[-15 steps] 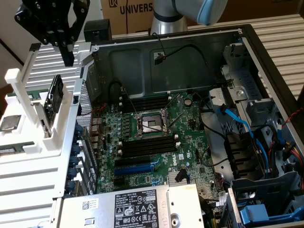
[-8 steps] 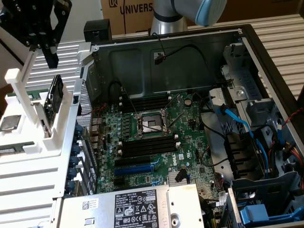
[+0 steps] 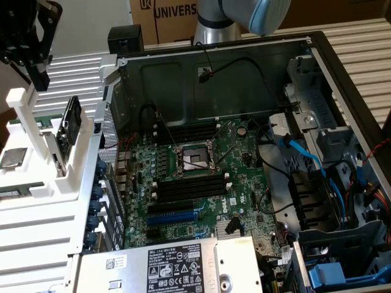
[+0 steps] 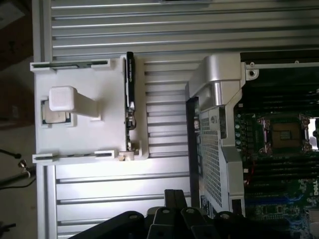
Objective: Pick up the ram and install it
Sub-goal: 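Reach for the ram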
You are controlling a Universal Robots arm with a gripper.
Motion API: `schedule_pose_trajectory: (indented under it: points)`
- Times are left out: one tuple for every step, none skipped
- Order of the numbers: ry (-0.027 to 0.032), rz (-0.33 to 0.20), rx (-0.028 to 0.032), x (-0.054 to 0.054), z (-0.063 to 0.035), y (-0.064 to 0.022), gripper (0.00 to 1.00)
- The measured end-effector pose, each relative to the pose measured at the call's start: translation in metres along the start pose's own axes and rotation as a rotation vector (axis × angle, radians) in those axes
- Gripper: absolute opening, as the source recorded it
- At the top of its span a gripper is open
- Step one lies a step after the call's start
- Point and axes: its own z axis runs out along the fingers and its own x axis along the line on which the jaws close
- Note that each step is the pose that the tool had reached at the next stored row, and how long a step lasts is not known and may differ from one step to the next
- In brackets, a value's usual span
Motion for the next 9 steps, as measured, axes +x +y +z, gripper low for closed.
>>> schedule_pose_trajectory:
  points:
    - [0.0001,0.000,-0.0002,0.004,-0.0002,-0.0003,0.10]
    - [0.0001,-0.001,-0.0006,0.009,-0.0003,-0.0006,0.10]
    - [0.0001,-0.001,-0.0011,0.014,-0.0004,-0.0010,0.10]
    - [0.0002,-0.001,-0.0013,0.018,-0.0006,-0.0013,0.10]
    - [0.0002,-0.001,-0.0017,0.023,-0.0007,-0.0016,0.10]
    - [0.0002,-0.002,-0.0020,0.028,-0.0008,-0.0019,0.10]
    - [0.0002,-0.002,-0.0023,0.032,-0.0008,-0.0022,0.10]
    - [0.0004,-0.003,-0.0024,0.037,-0.0009,-0.0026,0.10]
    - [0.0003,-0.003,-0.0025,0.041,-0.0007,-0.0029,0.10]
